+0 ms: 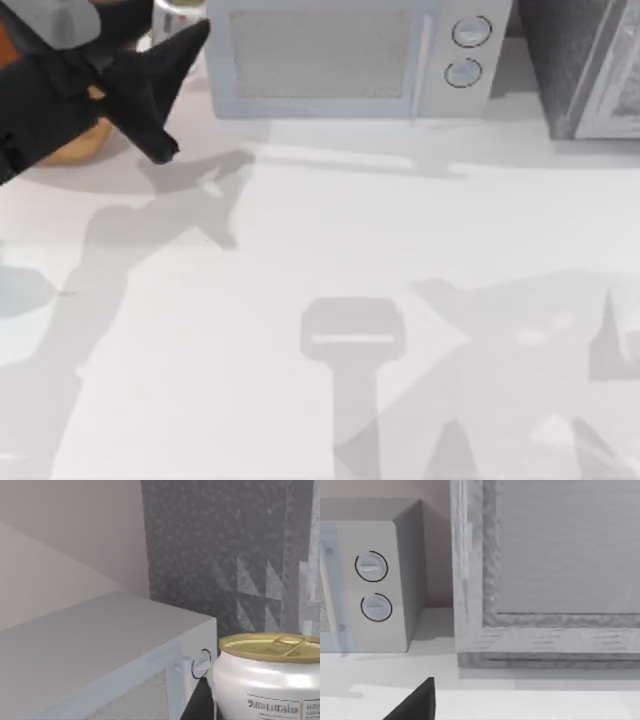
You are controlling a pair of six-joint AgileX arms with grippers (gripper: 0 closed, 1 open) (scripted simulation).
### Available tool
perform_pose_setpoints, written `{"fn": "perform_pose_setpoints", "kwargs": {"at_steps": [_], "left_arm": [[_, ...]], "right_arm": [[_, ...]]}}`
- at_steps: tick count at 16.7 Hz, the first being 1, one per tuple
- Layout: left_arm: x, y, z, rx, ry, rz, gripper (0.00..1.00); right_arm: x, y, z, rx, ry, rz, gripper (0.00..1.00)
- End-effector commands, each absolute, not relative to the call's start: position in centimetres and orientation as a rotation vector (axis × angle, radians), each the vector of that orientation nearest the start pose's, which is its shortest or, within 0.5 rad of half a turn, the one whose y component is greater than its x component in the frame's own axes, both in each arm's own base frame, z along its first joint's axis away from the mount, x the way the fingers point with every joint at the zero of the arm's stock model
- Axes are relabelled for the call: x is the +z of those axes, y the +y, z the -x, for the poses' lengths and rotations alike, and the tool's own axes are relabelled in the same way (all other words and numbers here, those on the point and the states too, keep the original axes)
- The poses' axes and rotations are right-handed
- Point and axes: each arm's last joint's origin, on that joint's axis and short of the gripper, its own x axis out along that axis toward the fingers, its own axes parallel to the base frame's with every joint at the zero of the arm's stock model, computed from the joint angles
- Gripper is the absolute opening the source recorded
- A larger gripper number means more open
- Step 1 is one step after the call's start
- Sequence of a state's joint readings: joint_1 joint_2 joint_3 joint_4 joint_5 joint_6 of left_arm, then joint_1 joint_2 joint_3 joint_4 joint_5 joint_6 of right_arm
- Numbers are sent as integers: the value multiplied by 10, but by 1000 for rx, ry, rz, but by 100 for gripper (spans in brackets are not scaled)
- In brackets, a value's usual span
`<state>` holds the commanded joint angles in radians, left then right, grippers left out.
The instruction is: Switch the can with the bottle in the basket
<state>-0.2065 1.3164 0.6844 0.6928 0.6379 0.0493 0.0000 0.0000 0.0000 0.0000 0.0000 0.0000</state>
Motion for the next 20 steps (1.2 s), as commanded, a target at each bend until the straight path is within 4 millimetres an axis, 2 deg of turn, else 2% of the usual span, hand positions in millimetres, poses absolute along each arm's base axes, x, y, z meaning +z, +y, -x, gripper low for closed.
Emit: {"fn": "perform_pose_setpoints", "kwargs": {"at_steps": [5, 10, 15, 20], "left_arm": [[227, -96, -322, -986, -30, -27, 0], [181, -115, -358, -1130, 0, -17, 0], [133, -130, -382, -1264, 19, -4, 0], [82, -142, -395, -1387, 40, 11, 0]], "right_arm": [[160, -1, -106, 0, 0, 0, 100], [160, -1, -106, 0, 0, 0, 100], [160, -1, -106, 0, 0, 0, 100], [160, -1, -106, 0, 0, 0, 100]]}}
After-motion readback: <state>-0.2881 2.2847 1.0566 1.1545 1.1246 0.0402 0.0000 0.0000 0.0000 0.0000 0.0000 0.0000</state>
